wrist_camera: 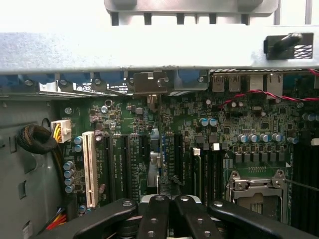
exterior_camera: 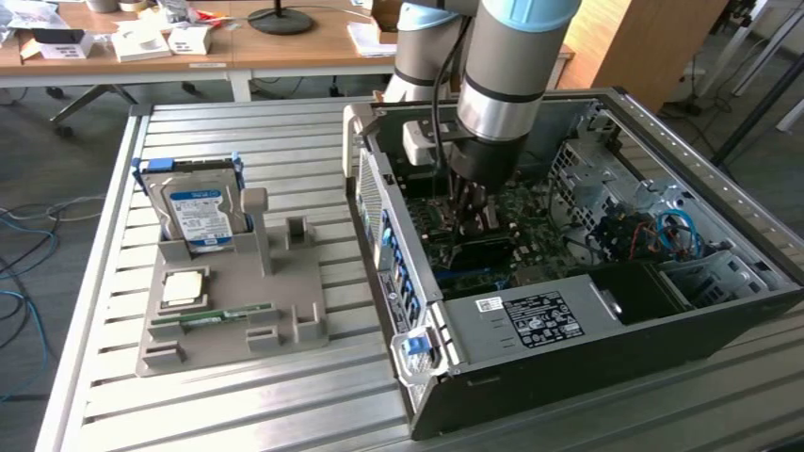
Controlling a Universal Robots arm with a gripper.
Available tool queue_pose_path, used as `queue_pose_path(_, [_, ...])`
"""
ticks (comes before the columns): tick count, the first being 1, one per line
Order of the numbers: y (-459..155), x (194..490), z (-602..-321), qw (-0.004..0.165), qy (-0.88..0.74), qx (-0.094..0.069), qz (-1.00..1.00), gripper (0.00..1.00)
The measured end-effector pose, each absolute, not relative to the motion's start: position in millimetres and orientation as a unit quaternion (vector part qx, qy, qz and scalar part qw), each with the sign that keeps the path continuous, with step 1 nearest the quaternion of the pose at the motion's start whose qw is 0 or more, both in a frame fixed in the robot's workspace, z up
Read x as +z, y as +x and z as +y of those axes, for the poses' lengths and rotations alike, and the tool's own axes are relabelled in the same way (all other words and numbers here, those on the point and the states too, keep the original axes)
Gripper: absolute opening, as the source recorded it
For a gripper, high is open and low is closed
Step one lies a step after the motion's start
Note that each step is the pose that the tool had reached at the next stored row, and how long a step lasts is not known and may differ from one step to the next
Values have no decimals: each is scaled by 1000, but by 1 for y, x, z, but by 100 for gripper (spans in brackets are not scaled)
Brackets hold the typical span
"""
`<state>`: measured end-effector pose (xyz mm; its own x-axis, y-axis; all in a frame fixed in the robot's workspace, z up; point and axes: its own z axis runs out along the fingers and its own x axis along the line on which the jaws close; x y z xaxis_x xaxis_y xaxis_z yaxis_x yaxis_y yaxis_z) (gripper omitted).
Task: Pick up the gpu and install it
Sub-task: 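Press down on the gpu until it lock into place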
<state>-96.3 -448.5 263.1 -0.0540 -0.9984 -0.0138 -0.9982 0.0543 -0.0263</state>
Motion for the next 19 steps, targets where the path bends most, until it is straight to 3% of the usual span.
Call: queue_pose_path(19, [-96, 272, -448, 14, -688, -5, 726, 11])
